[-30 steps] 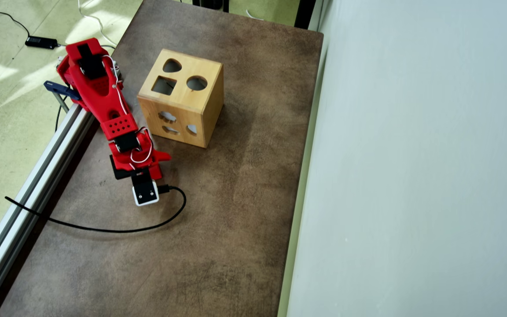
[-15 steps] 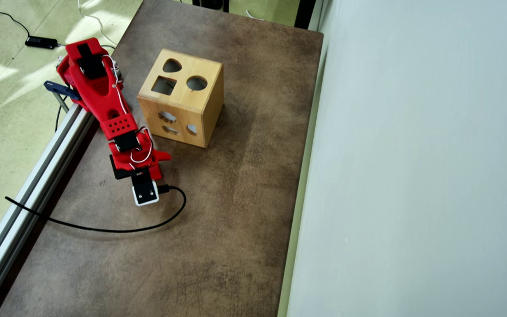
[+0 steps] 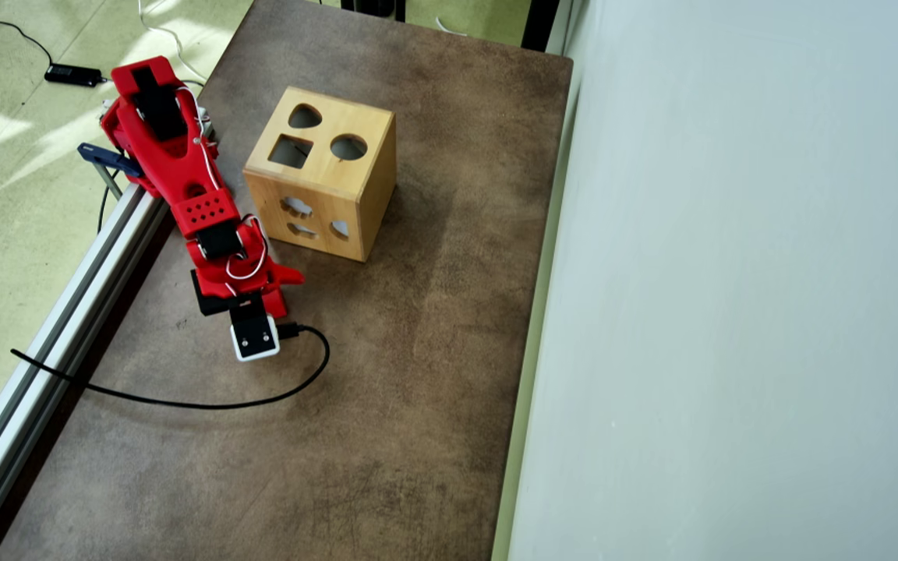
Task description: Pick and place the red cube on the square hole
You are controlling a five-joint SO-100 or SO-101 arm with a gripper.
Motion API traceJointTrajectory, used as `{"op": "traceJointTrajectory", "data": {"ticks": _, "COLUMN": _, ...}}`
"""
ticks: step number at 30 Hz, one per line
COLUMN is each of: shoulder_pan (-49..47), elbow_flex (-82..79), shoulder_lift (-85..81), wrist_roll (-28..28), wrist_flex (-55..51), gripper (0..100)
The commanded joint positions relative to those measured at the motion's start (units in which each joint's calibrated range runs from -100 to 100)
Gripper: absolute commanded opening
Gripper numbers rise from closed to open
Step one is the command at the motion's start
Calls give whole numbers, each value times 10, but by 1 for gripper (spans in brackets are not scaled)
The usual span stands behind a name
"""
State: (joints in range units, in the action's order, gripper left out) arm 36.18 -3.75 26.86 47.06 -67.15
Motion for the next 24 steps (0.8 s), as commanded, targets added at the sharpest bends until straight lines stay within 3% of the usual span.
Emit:
{"op": "traceJointTrajectory", "data": {"ticks": 1, "shoulder_pan": -3, "elbow_flex": 22, "shoulder_lift": -37, "wrist_roll": -1, "wrist_flex": 4, "gripper": 42}}
{"op": "traceJointTrajectory", "data": {"ticks": 11, "shoulder_pan": -4, "elbow_flex": 22, "shoulder_lift": -36, "wrist_roll": -1, "wrist_flex": 4, "gripper": 30}}
{"op": "traceJointTrajectory", "data": {"ticks": 24, "shoulder_pan": -4, "elbow_flex": 22, "shoulder_lift": -35, "wrist_roll": -22, "wrist_flex": 5, "gripper": 29}}
